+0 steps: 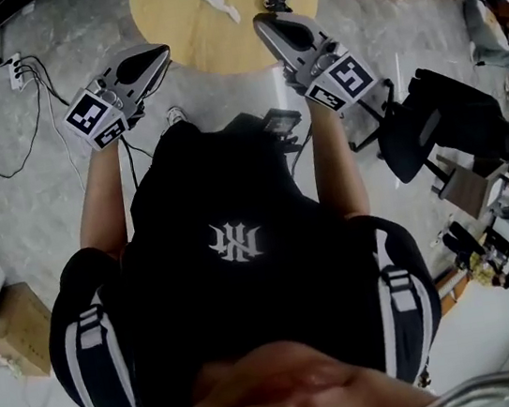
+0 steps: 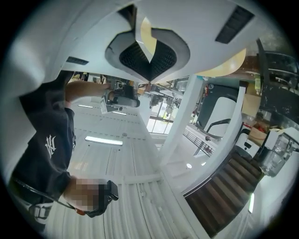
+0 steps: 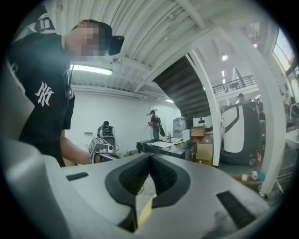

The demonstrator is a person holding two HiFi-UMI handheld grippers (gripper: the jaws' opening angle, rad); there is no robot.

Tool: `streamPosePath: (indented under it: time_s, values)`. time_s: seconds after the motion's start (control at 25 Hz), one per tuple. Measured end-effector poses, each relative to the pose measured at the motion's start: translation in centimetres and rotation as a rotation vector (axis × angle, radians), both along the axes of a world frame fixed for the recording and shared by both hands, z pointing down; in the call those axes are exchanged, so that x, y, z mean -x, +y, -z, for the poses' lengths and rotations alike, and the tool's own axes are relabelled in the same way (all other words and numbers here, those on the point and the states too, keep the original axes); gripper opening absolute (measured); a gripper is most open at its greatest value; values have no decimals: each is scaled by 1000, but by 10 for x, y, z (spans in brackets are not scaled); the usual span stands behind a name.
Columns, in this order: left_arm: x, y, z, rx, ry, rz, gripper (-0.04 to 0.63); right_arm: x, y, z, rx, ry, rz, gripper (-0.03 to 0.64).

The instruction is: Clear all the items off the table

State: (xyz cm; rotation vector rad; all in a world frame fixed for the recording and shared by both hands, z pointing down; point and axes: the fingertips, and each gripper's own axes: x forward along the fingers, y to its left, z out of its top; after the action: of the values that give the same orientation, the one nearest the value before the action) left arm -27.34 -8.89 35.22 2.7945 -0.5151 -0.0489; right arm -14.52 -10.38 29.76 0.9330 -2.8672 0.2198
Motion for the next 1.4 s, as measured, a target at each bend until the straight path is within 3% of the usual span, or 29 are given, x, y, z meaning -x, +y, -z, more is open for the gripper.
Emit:
streamPosePath:
  time_s: [0.32, 0.56, 0.76, 0.96, 1.2, 1.4]
  values:
    - [-7, -57, -26, 45, -25, -4, 12, -11, -57, -29, 42, 27, -28, 3]
    - [-8, -107, -48, 89, -105, 43, 12, -5, -109, -59, 66, -41, 24, 3]
    - [-1, -143, -77, 135, -163, 70, 12, 8, -152, -89, 80, -31, 86, 4]
    - [3, -177, -97, 117, -227, 84, 12, 5, -189, -115, 87, -28, 82, 3]
    - [4, -214, -119, 88, -240, 65, 12, 11, -222, -146, 91, -25, 65, 4]
    - [4, -227, -141, 45, -230, 50, 12, 18, -230, -176, 71, 41, 45, 6]
